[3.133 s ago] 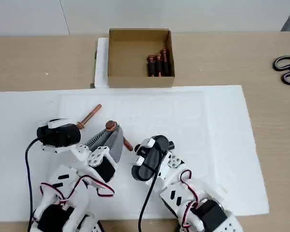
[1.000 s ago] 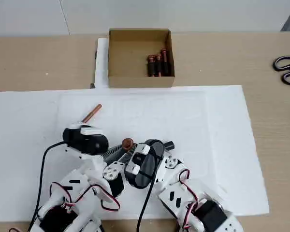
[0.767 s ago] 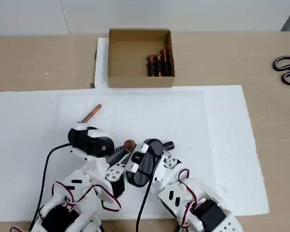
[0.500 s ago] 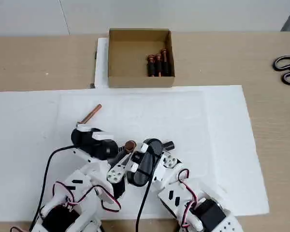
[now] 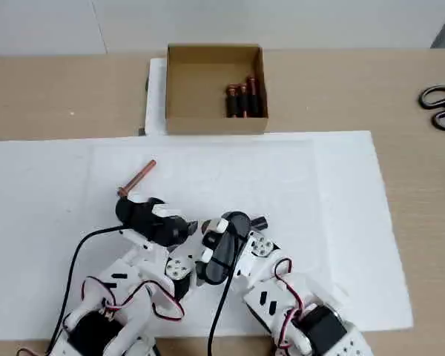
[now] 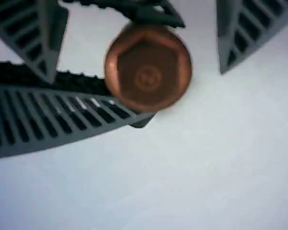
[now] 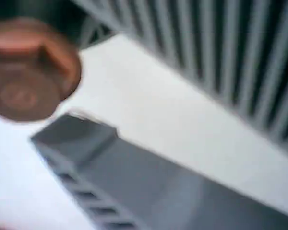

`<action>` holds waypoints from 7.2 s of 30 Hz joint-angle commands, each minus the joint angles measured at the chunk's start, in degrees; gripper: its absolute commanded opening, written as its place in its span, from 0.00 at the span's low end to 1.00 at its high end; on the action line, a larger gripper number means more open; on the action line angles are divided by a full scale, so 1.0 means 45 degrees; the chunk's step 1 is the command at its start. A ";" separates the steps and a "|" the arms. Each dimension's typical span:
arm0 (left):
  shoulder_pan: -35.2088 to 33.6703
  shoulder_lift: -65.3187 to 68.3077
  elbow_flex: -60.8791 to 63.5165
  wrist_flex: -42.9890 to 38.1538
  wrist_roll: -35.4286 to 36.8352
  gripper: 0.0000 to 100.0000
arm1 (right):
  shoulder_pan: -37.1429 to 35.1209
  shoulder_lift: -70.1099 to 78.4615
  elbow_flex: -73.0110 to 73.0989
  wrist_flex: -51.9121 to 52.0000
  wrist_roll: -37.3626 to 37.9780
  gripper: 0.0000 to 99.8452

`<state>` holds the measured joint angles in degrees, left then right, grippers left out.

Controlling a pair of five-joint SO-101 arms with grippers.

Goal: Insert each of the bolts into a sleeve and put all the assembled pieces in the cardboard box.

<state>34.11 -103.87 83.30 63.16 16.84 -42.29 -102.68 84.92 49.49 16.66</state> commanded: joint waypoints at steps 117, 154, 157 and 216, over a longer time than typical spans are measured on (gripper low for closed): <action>-0.7697 0.0039 0.1827 -0.0567 -0.0156 0.01 | 0.4640 3.2166 -3.4188 1.1184 -0.3341 0.04; -0.7795 0.0039 0.1768 -0.0547 -0.1680 0.01 | 0.5988 2.4274 -1.9946 1.1126 1.1604 0.16; -0.7795 0.0039 0.1768 -0.0567 -0.1817 0.01 | 0.5949 2.4137 -1.9712 1.1126 1.2171 0.15; -0.7795 0.0039 0.1827 -0.0547 -0.1719 0.01 | 0.4796 2.6872 -1.7993 0.8449 1.3558 0.15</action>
<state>-0.79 -103.08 91.82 61.93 9.19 -22.24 17.93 3.78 89.32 77.32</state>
